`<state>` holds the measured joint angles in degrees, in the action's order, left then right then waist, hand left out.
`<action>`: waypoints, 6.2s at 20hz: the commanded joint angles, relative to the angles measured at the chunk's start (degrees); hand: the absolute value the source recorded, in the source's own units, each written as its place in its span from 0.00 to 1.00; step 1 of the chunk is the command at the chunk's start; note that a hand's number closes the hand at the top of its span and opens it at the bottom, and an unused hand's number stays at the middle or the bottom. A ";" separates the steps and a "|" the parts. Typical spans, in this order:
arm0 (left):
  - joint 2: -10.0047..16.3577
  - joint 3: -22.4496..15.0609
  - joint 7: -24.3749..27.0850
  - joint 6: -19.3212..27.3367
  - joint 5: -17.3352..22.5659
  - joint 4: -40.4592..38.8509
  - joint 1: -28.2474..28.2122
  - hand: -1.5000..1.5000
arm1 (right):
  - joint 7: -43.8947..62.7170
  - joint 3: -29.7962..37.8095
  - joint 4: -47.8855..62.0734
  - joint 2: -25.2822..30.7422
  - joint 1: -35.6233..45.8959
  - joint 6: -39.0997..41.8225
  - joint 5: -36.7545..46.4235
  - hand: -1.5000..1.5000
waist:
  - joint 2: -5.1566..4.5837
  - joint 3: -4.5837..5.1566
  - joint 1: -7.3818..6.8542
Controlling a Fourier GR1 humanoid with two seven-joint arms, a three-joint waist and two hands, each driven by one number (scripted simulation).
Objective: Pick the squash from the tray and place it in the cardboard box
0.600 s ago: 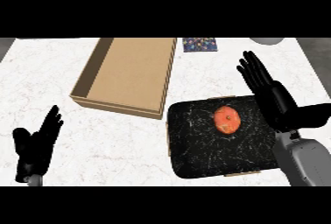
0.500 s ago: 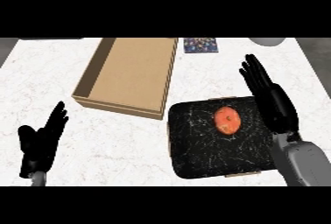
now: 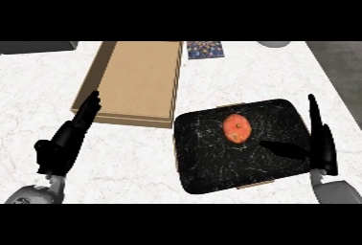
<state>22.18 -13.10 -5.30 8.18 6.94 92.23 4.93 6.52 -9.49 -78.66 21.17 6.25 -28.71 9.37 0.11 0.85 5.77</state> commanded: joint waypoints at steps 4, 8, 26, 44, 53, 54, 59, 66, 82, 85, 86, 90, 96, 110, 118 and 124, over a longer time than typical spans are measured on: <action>-0.78 -3.21 0.23 -3.07 -0.37 0.84 3.51 0.50 | 11.89 -9.17 2.67 5.28 -4.89 -12.20 27.04 0.00 | 0.29 0.17 -2.25; -1.54 -4.73 -0.29 -3.24 -1.07 0.20 3.14 0.50 | 24.39 -12.07 -2.71 4.76 -5.48 -9.34 36.91 0.00 | 0.73 0.18 -2.76; -5.15 -6.08 2.24 -4.17 -3.16 -3.61 5.33 0.50 | 75.08 -18.89 -28.36 -16.09 10.46 34.25 50.01 0.00 | 0.05 -0.74 -5.96; -6.48 -1.22 0.81 -8.15 -3.83 -4.53 7.88 0.50 | 61.32 -6.88 -16.35 -20.09 7.25 32.85 53.78 0.00 | -0.09 -0.84 -5.72; -7.86 0.09 2.77 -10.73 -5.36 -4.42 4.63 0.50 | 60.37 -6.81 -7.69 -21.15 10.52 29.23 53.07 0.00 | -0.13 -0.85 -6.09; -8.41 -0.49 0.45 -10.26 -6.34 -2.79 6.00 0.50 | 66.17 -13.25 -11.81 -21.15 8.50 29.33 52.57 0.00 | -0.05 -0.85 -6.00; -10.73 -2.28 1.18 -8.41 -9.05 -1.62 3.43 0.50 | 59.27 -6.17 -6.99 -21.15 8.41 31.31 50.79 0.00 | -0.07 -0.86 -6.04; -10.11 3.25 -1.07 -11.39 -7.35 -4.07 8.42 0.50 | 58.25 -7.05 -7.48 -20.83 5.49 30.75 50.46 0.00 | -0.07 -0.85 -5.56; -11.77 4.32 1.17 -15.11 -9.13 -4.62 6.47 0.50 | 55.57 -5.99 5.17 -21.15 8.46 25.87 51.17 1.00 | -0.16 -0.85 -6.08; -11.91 4.95 1.50 -14.92 -10.06 -5.51 7.05 0.50 | 55.64 -5.83 -0.06 -20.95 6.86 30.39 53.07 1.00 | -0.07 -0.84 -5.70; -12.47 4.20 -0.57 -15.11 -9.52 -2.53 7.01 0.50 | 53.58 -6.63 4.88 -21.14 8.05 26.24 54.34 1.00 | -0.11 -0.85 -6.01; -13.80 2.15 0.27 -14.74 -10.77 -4.33 8.17 0.50 | 34.57 -14.53 2.38 -16.95 14.23 37.34 49.49 1.00 | -0.80 -0.95 -9.72; -15.12 -0.37 1.15 -16.82 -10.35 -4.53 10.02 0.50 | 9.20 -30.47 -3.87 -14.29 22.33 45.65 46.83 1.00 | -1.87 -1.01 -17.73; -13.93 3.15 0.54 -14.62 -10.64 -4.69 9.88 0.50 | -55.87 -17.36 -5.97 10.52 33.36 40.94 24.01 1.00 | -1.53 -1.12 -8.63; -14.63 2.06 -0.28 -14.18 -11.37 -3.06 7.21 0.50 | -72.47 -4.75 10.43 17.56 42.31 53.86 6.34 1.00 | -0.74 -0.91 -8.25; -13.37 4.02 -0.83 -15.41 -10.31 -2.57 8.36 0.50 | -66.90 -6.56 22.98 14.71 52.47 56.19 4.04 1.00 | -0.79 -0.84 -8.83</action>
<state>8.37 -9.86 -4.98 -6.69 -4.06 88.18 12.88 -54.37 -16.96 -64.41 37.10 52.01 18.69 15.26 -0.73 -0.04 -2.71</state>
